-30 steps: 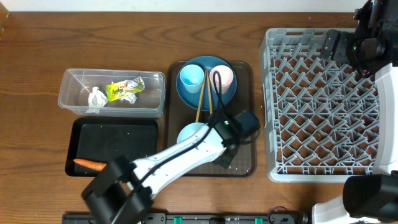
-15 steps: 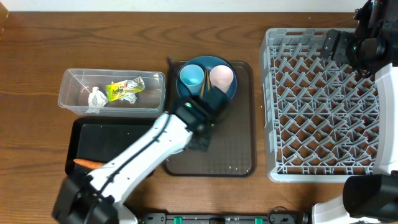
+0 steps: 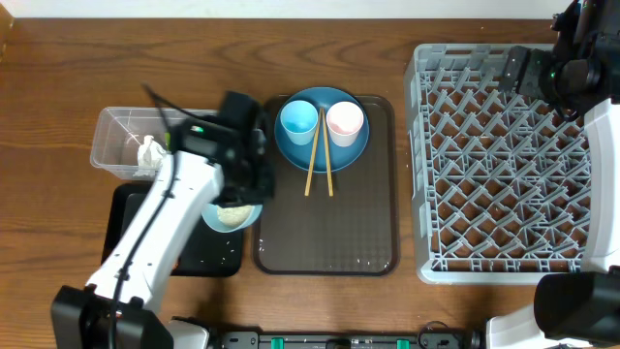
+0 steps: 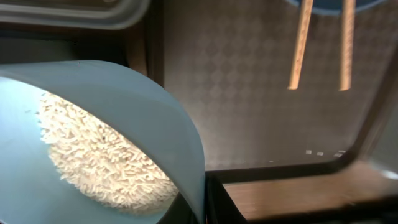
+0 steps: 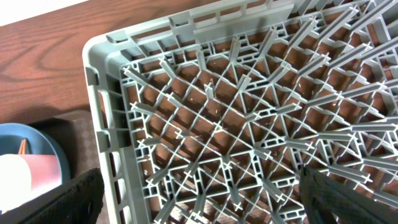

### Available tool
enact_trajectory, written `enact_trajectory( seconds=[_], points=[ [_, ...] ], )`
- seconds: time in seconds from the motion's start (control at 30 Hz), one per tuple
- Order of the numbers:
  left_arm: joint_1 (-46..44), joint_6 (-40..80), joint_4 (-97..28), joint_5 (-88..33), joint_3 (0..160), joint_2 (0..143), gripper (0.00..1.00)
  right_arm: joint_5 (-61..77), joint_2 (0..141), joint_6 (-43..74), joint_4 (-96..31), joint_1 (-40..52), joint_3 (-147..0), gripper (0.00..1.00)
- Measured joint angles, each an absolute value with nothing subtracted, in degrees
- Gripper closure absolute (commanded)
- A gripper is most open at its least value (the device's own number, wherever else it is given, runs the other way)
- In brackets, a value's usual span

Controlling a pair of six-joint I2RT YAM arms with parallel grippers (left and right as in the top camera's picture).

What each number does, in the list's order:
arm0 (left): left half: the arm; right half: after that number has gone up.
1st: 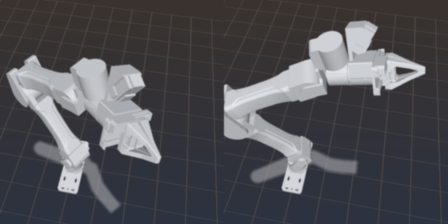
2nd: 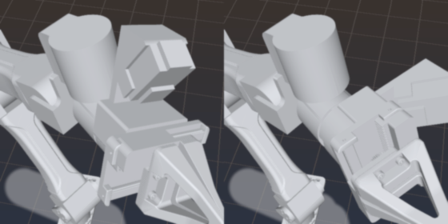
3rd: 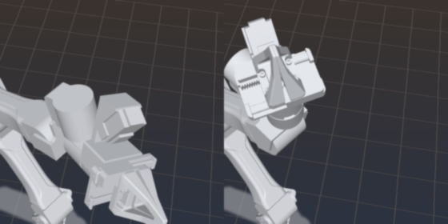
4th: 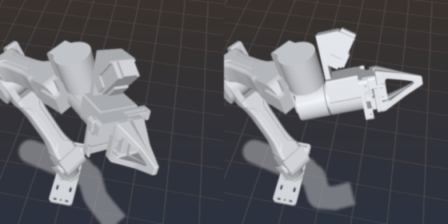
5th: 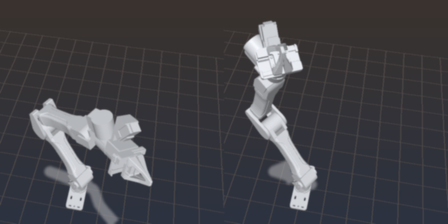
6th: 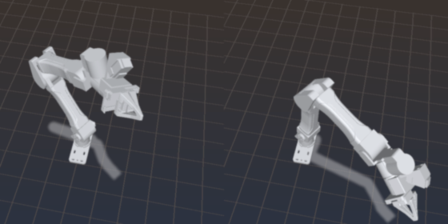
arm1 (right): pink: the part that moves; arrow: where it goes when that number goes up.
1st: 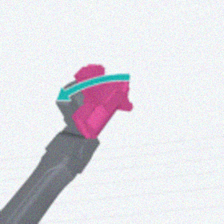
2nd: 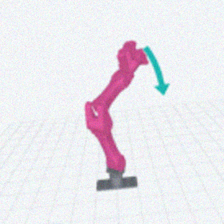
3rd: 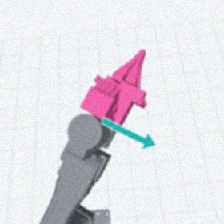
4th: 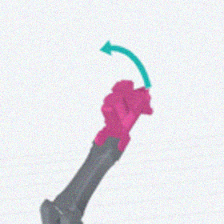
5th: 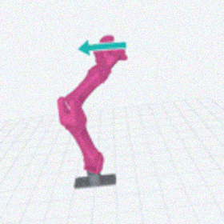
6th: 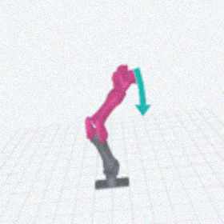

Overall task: Sort waste into correct bins and load items into the dishwasher rack
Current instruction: 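Carry the bowl left over the black tray, then tilt the bowl with the left gripper to pour rice onto the black tray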

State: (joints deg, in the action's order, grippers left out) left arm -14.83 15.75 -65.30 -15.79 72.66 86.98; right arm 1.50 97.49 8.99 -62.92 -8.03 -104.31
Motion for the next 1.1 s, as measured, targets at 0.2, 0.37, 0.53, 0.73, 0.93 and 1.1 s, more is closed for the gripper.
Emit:
enact_trajectory(
  seconds=[0.2,0.37,0.53,0.73,0.93,1.1],
  points=[
    [-4.0,8.5,-65.7,-26.7,72.7,87.0,0.94,1.5,97.5,9.0,-62.9,-8.0,-104.3,0.01],
    [4.2,1.0,-66.1,-35.6,72.7,87.0,0.94,1.5,97.5,9.0,-62.9,-8.0,-104.3,0.01],
    [10.9,-5.7,-67.4,-40.8,72.7,87.0,0.94,1.5,97.5,9.0,-62.9,-8.0,-104.3,0.01],
    [16.4,-12.2,-67.5,-42.7,72.7,86.9,0.94,1.5,97.5,9.0,-62.9,-8.0,-104.3,0.01],
    [19.7,-15.9,-69.8,-43.9,72.7,86.1,0.94,1.5,97.5,9.0,-62.9,-8.0,-104.3,0.01],
    [24.4,-21.6,-74.0,-49.2,71.9,86.1,0.94,1.5,97.5,9.0,-62.9,-8.0,-104.3,0.01]
  ],
)
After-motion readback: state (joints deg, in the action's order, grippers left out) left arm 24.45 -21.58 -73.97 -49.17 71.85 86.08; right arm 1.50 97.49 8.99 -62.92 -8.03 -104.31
